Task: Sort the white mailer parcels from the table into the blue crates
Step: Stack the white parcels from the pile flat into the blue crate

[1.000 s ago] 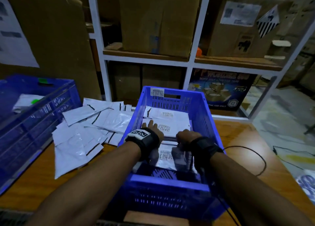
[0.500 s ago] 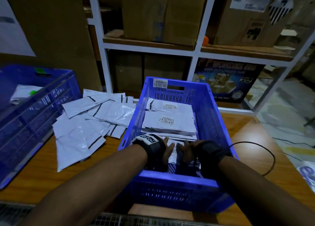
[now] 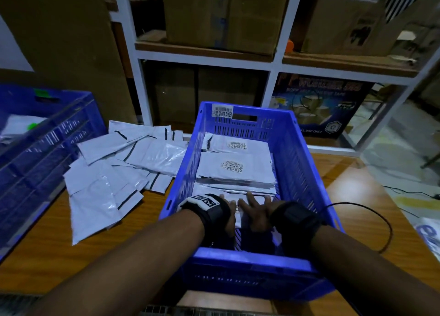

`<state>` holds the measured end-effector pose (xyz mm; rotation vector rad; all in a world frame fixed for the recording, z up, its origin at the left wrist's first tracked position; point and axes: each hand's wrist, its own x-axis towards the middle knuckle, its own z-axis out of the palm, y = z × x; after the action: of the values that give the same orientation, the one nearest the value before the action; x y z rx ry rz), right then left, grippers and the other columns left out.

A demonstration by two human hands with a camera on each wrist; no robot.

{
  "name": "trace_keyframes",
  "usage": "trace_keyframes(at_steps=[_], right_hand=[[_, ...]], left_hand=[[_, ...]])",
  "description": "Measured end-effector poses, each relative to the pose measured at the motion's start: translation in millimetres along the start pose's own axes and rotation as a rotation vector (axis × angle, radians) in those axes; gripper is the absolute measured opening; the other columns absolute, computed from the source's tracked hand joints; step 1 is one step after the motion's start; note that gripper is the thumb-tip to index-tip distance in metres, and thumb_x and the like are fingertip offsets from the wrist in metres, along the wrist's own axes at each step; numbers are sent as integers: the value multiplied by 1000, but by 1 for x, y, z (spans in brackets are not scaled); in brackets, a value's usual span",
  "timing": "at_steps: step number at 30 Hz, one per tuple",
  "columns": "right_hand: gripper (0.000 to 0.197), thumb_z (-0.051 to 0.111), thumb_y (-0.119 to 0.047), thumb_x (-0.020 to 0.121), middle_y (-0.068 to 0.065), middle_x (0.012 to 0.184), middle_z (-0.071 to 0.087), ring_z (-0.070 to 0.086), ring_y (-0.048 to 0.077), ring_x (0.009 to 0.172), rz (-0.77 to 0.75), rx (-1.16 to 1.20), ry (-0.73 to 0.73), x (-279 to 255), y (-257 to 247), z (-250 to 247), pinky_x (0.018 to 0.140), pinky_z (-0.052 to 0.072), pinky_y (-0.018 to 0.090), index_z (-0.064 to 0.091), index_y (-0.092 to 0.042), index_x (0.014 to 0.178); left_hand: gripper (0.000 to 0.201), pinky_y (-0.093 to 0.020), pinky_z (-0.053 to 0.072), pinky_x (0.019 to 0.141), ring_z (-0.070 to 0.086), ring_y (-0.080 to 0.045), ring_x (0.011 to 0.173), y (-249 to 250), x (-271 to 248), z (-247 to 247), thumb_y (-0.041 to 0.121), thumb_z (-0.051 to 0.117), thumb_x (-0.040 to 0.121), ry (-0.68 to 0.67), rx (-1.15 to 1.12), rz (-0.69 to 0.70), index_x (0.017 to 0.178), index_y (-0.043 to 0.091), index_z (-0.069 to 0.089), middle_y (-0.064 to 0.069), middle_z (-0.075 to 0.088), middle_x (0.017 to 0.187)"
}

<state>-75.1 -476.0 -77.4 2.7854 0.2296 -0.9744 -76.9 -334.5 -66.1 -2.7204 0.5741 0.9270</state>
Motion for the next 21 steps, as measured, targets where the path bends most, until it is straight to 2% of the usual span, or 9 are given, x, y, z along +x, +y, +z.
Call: trace_keyframes(at_steps=[2,4,6,9,12,14,16,18,21], right_hand=[[71,40,-34,99,2,164,-15,-1,55,144,-6,16,-1,8,2,5,117,7,61,0,-30,157],[71,40,-34,99,1,164,-15,0,55,144,-8,7,-4,9,4,5,117,8,62,0,-32,157],[73,40,-33,98,1,163,-17,-3,54,144,-25,-12,-30,9,4,6,117,7,61,-3,-32,157],[80,43,-33,96,2,162,-21,-8,53,144,-21,-38,-67,9,4,7,118,5,60,-9,-32,156],[80,42,-33,96,2,162,-23,-11,52,144,-13,-43,-92,5,1,4,118,6,60,-12,-33,155],[86,46,-35,94,2,160,-26,-13,52,144,-18,-46,-137,3,2,1,117,6,61,-16,-33,154],[94,52,-41,92,2,159,-30,-15,51,144,-21,-49,-175,1,1,-2,117,7,60,-20,-33,153],[103,58,-48,89,1,158,-32,-18,49,144,-24,-63,-199,0,2,-4,117,8,59,-22,-33,152],[105,59,-51,88,2,158,-33,-18,49,143,-24,-70,-209,4,3,-2,116,7,60,-22,-33,152]], left_hand=[[110,-61,12,119,6,-44,150,-5,5,2,71,54,80,-29,-8,-30,156,30,-14,-10,-20,163],[118,-60,13,120,5,-43,151,-10,12,1,76,59,74,-82,4,-41,155,32,-16,-9,-23,162],[123,-56,14,120,5,-41,151,-10,13,-1,75,63,76,-75,21,-28,156,26,-16,-15,-22,162],[123,-49,14,119,1,-40,151,-4,11,1,65,66,82,-78,-28,-14,156,17,-19,-22,-24,160],[126,-42,21,118,3,-37,152,-5,8,-3,59,71,81,-84,-73,-5,155,17,-22,-21,-25,159],[126,-42,22,118,7,-35,152,-5,7,-3,57,73,81,-67,-78,-7,155,18,-21,-21,-19,162],[124,-46,22,118,10,-35,151,-6,5,-4,59,72,82,-52,-52,-12,156,18,-20,-21,-12,163],[128,-55,24,116,12,-37,151,-8,9,-4,66,71,76,-76,-5,-25,155,25,-20,-17,-10,165],[137,-71,24,108,-3,-46,150,-11,17,-3,79,68,54,-127,-16,-87,150,44,-22,-3,-24,162]])
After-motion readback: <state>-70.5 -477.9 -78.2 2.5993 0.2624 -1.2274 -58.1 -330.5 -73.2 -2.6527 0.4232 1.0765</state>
